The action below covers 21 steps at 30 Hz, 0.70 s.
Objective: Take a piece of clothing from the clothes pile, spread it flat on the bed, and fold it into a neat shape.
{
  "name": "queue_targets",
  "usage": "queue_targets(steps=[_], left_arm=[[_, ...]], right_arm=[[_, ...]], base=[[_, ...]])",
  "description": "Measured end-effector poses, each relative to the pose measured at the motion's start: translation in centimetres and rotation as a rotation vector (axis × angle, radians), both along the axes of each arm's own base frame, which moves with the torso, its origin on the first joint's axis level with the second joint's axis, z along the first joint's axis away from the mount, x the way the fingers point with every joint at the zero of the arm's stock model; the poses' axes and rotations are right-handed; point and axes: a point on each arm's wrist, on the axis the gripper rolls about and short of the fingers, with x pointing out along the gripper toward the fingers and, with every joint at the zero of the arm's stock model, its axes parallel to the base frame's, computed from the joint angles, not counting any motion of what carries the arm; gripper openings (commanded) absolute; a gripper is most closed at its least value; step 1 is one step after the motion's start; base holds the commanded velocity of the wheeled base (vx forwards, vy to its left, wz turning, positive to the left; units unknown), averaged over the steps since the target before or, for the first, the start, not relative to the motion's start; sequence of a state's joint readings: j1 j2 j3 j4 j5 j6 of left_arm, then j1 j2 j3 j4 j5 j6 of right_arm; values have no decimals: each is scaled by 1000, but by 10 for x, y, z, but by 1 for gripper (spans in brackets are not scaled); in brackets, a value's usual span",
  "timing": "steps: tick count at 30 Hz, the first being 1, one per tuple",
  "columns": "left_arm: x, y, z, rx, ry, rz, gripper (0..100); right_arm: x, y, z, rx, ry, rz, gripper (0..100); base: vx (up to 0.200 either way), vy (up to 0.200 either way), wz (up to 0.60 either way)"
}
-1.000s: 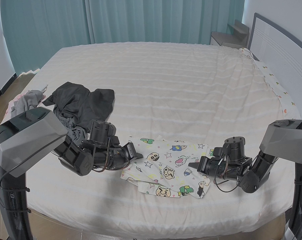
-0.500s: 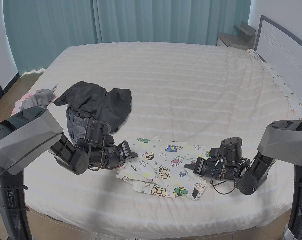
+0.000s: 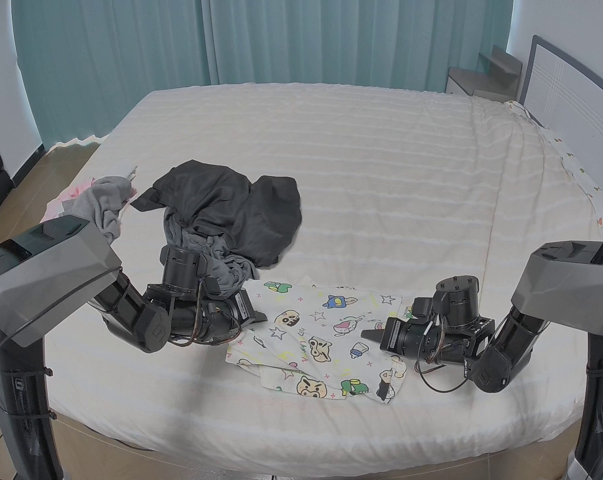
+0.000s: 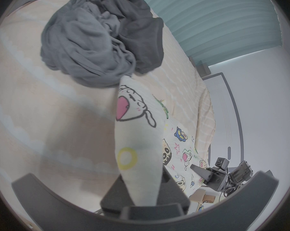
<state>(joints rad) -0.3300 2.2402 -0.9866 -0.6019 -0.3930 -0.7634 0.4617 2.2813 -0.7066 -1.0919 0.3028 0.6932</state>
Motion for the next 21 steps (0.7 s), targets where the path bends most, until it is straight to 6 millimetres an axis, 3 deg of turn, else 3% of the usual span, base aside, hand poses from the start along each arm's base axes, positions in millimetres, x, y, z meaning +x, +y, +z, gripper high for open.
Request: queue_targets(steps=[6, 21], left_arm=[[-3, 3, -3, 5, 13, 5, 0], [-11, 3, -13, 19, 53, -3, 0]], right_arm=[[-1, 1, 0, -1, 2, 4, 0], [-3, 1, -2, -5, 13, 7, 0]], base=[[0, 200, 0], [0, 0, 0]])
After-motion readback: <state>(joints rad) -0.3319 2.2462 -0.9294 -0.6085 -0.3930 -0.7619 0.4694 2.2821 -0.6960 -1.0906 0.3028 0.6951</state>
